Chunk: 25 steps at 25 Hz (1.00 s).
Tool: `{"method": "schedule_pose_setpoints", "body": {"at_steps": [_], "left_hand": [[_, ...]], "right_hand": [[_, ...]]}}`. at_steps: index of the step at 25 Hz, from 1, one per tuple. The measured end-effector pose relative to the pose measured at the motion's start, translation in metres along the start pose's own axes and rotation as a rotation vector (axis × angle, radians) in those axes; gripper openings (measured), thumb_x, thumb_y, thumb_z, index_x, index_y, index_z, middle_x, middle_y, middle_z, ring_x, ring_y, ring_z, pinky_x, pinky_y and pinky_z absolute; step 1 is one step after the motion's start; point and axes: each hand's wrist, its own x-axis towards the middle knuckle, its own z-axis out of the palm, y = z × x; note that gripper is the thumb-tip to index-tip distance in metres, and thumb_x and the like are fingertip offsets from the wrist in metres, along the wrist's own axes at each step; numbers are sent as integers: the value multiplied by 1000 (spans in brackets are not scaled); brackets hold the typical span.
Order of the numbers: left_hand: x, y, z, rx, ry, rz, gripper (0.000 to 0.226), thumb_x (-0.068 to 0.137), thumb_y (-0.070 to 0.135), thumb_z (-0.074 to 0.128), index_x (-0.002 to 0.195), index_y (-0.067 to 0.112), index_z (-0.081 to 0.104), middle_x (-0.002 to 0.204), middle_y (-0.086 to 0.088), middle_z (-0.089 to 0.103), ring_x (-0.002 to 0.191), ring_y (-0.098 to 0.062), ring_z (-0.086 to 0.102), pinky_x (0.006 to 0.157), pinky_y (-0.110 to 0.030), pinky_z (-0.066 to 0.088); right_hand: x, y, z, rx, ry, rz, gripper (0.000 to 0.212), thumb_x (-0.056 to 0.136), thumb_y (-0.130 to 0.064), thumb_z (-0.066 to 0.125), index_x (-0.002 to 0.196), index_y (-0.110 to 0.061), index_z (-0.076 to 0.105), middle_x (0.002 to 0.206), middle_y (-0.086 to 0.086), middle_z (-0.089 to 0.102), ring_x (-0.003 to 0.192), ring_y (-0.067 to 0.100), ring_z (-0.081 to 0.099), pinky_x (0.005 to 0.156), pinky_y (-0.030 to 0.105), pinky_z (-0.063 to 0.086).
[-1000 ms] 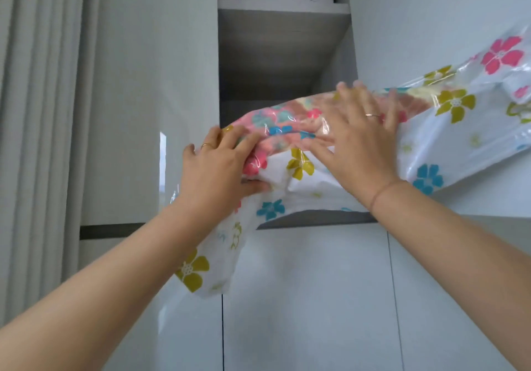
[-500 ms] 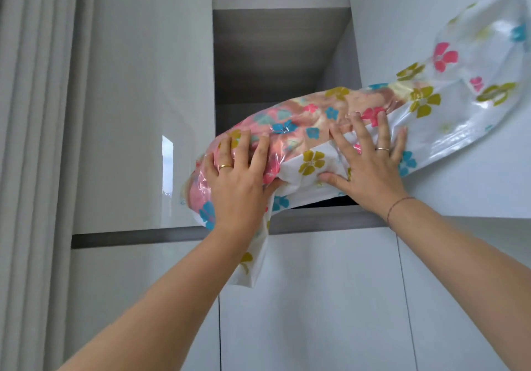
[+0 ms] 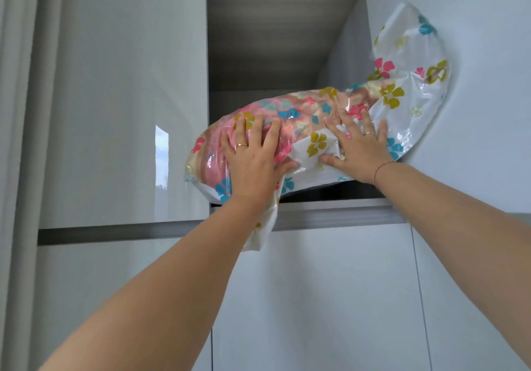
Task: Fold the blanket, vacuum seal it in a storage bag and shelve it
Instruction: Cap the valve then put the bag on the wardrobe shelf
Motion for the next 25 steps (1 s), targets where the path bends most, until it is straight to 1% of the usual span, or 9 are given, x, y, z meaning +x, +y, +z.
{"method": "schedule_pose_setpoints", "body": {"at_steps": [4, 8, 12, 14, 17, 19, 21, 23, 25], "left_hand": [[9, 3, 17, -19, -70, -1, 81, 85, 71, 37, 150, 31, 10, 160, -2, 6, 147, -32, -4, 116, -57, 3], [18, 0, 38, -79, -121, 12, 84, 83, 72, 38, 151, 32, 8, 160, -1, 4, 147, -32, -6, 116, -56, 2], [29, -13, 56, -53, -121, 49, 88, 81, 75, 39, 151, 34, 5, 160, 0, 2, 146, -31, -8, 116, -57, 0], [39, -24, 61, -82, -178, 70, 91, 80, 74, 43, 151, 35, 2, 160, 2, -1, 146, -30, -11, 115, -57, -4], [65, -49, 67, -147, -276, 62, 94, 82, 67, 52, 150, 37, -5, 160, 3, -7, 146, -29, -13, 114, -54, -7], [79, -67, 64, -41, -316, 62, 95, 85, 61, 53, 151, 31, -9, 160, 0, -8, 146, -28, -13, 115, -49, -8], [79, -76, 62, 118, -357, 13, 94, 91, 54, 49, 150, 20, -16, 159, -7, -14, 145, -29, -18, 115, -46, -11], [75, -79, 67, 252, -307, -47, 96, 92, 56, 45, 147, 16, -24, 158, -8, -20, 143, -32, -22, 113, -49, -11], [68, -73, 76, 342, -247, -75, 98, 91, 60, 43, 146, 16, -25, 158, -11, -19, 143, -37, -19, 113, -51, -9]], "right_hand": [[22, -2, 16, 5, -78, 18, 81, 84, -76, 28, 144, -48, -18, 159, -6, -19, 145, 35, -18, 112, 64, -6], [30, -3, 27, -5, -123, 41, 82, 84, -76, 28, 145, -47, -18, 159, -6, -19, 146, 35, -16, 113, 64, -4], [35, -7, 37, 27, -129, 66, 82, 84, -77, 29, 145, -48, -18, 159, -7, -20, 146, 35, -16, 113, 64, -2], [35, -12, 38, 52, -138, 85, 82, 85, -76, 31, 145, -48, -17, 159, -7, -20, 146, 35, -16, 113, 64, 0], [33, -21, 35, 103, -181, 96, 81, 85, -76, 30, 146, -48, -15, 159, -8, -21, 145, 36, -16, 113, 66, -1], [33, -41, 31, 129, -213, 51, 81, 82, -80, 27, 144, -51, -14, 158, -11, -23, 145, 37, -18, 112, 66, -4], [35, -65, 29, 159, -237, -7, 77, 81, -82, 20, 144, -53, -14, 157, -11, -24, 144, 36, -22, 111, 64, -11], [39, -81, 31, 206, -237, -15, 71, 84, -79, 10, 145, -52, -14, 157, -9, -26, 143, 34, -26, 110, 62, -16], [35, -83, 41, 215, -235, 4, 67, 87, -75, 8, 145, -50, -16, 155, -8, -30, 141, 33, -31, 109, 62, -19]]}}
